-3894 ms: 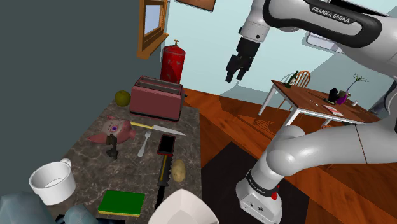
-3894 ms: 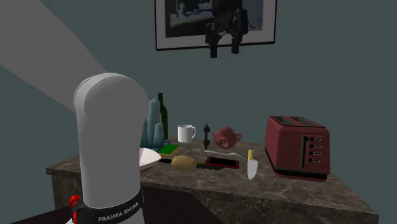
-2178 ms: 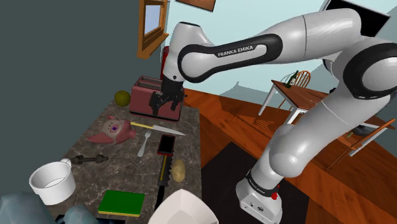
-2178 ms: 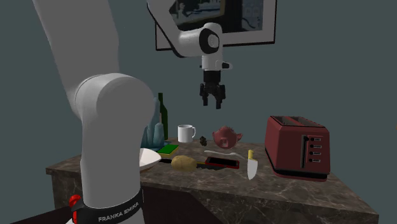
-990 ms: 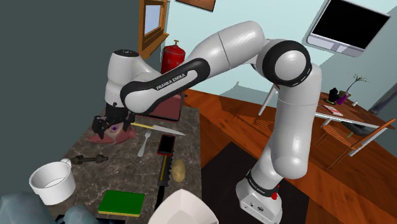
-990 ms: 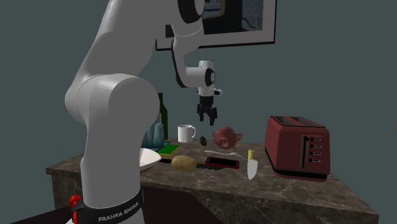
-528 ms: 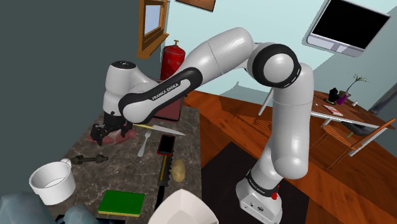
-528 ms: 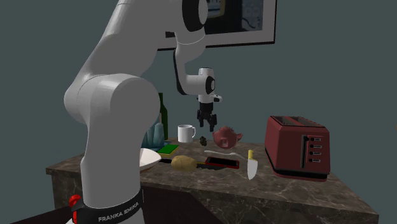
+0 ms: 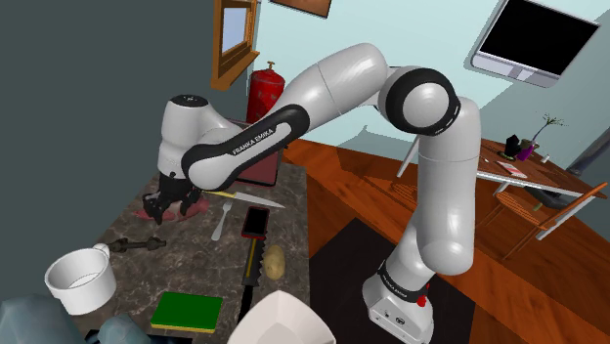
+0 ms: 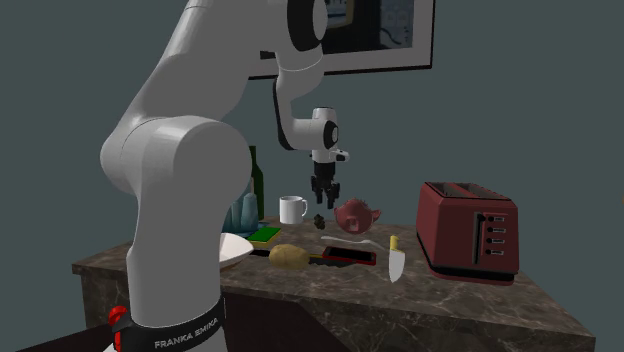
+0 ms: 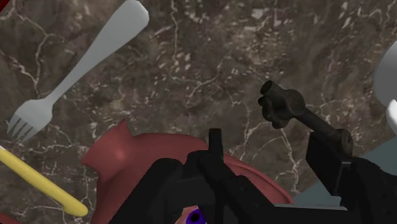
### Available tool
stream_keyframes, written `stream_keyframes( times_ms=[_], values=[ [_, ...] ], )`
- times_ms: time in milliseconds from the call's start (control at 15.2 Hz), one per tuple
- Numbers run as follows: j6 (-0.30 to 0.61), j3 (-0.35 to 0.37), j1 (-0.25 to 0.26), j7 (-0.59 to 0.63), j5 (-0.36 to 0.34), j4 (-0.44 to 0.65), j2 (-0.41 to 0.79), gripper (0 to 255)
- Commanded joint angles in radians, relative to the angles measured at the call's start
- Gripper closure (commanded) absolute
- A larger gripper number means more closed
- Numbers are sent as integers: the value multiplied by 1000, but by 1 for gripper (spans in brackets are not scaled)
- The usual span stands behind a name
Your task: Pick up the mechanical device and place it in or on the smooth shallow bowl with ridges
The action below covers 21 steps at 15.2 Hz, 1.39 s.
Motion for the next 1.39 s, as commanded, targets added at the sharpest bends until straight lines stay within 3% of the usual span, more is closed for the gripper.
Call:
stream_keyframes(
  times_ms=[0, 528, 594, 990, 1320],
  values=[
    [0, 0, 0, 0, 0, 0, 0, 255],
    [0, 0, 0, 0, 0, 0, 0, 255],
    [0, 0, 0, 0, 0, 0, 0, 0],
    [-467, -29, 212, -284, -272, 544, 359, 0],
    [-420, -41, 210, -278, -280, 526, 388, 0]
  ],
)
